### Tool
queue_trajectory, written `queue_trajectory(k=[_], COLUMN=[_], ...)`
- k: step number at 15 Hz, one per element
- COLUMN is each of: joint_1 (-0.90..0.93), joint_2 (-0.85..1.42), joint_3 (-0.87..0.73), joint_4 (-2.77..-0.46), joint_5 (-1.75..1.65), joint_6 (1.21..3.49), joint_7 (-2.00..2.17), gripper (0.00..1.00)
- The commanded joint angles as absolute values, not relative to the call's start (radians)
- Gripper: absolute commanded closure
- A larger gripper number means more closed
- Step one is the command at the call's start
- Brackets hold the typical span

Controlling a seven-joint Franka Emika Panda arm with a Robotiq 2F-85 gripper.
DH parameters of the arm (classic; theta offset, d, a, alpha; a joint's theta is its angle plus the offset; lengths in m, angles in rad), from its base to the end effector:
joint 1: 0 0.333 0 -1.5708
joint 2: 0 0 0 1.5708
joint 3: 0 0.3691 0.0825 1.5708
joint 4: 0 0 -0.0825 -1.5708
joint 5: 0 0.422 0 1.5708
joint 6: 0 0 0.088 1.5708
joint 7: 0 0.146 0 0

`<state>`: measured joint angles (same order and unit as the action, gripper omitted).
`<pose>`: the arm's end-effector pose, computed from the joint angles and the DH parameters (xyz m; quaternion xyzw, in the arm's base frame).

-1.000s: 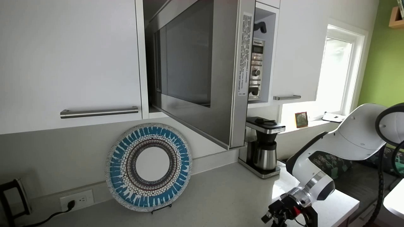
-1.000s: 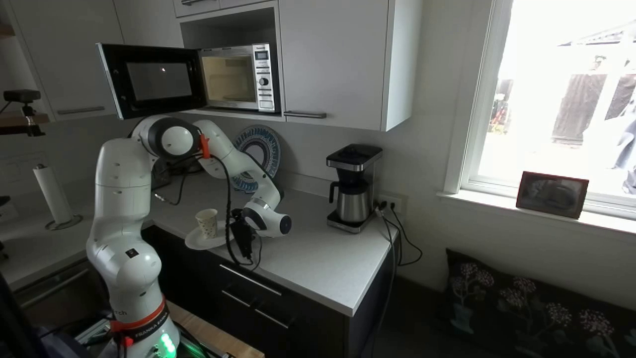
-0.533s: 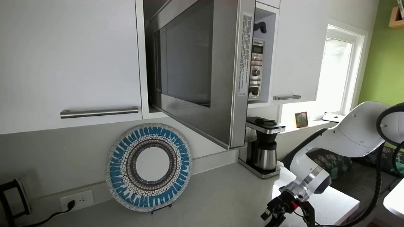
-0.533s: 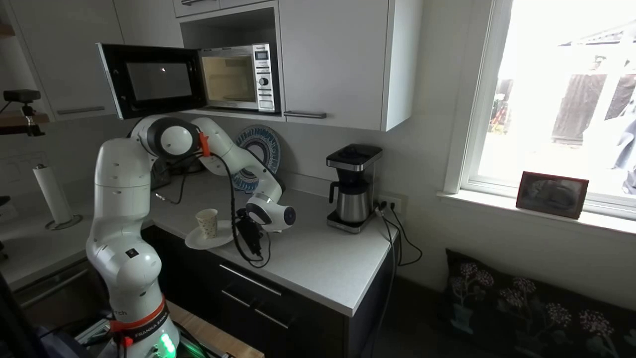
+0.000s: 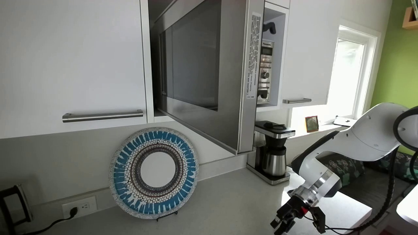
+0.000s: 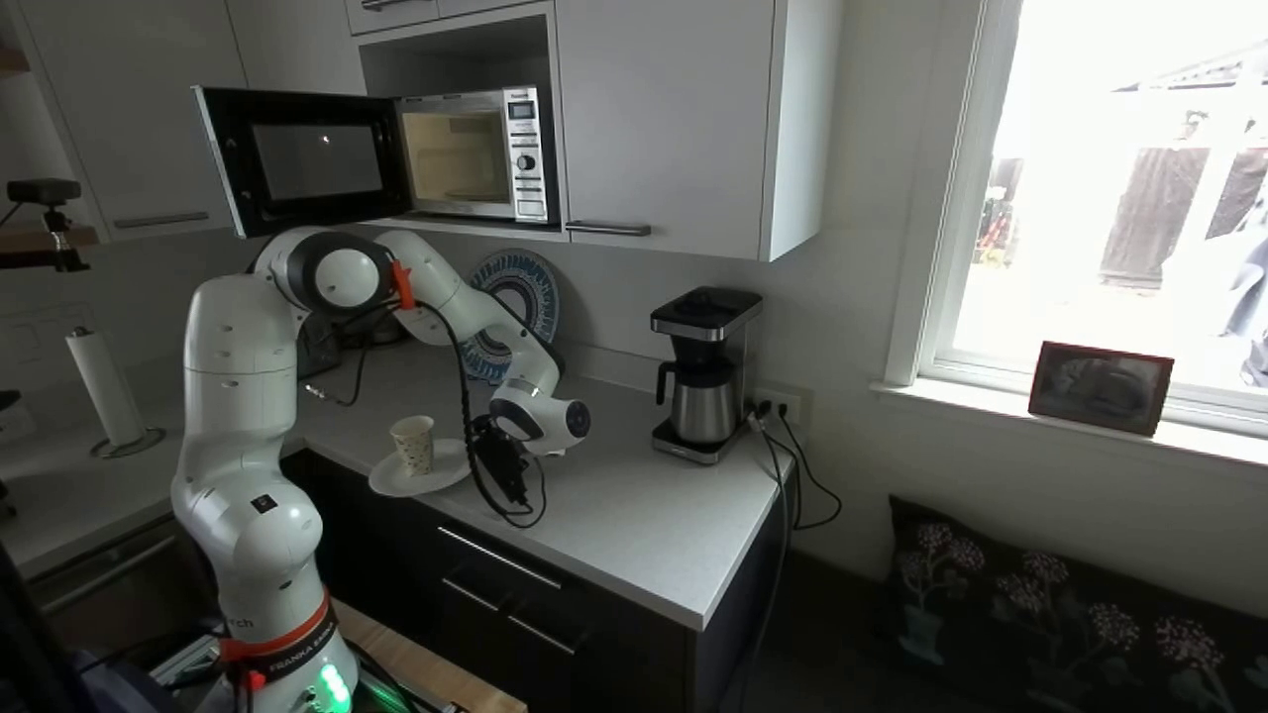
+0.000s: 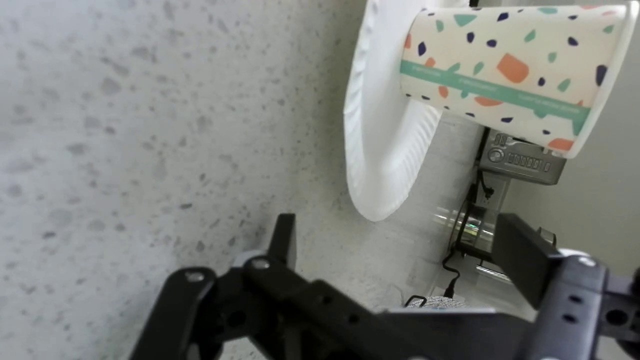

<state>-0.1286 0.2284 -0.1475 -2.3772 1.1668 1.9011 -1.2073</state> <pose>0.4887 -0.0358 0.2167 -0.8643 -0.0424 -0.0719 0.4959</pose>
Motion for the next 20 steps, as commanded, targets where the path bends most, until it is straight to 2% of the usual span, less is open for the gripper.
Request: queue_trajectory(k=[1,13,20], joint_1=[-0.136,-0.178,-0.168], joint_2=[0.228,-0.049,-0.174], joint_3=[-0.141,-0.183,-0.181], joint_4=[-2.376,-2.315,-2.208], joint_5=[1.164,0.85,0.652], joint_6=[1.901,1.762,1.555], joint_7=[-1.206,-1.125,-1.039], gripper=[0.0,0.0,0.0])
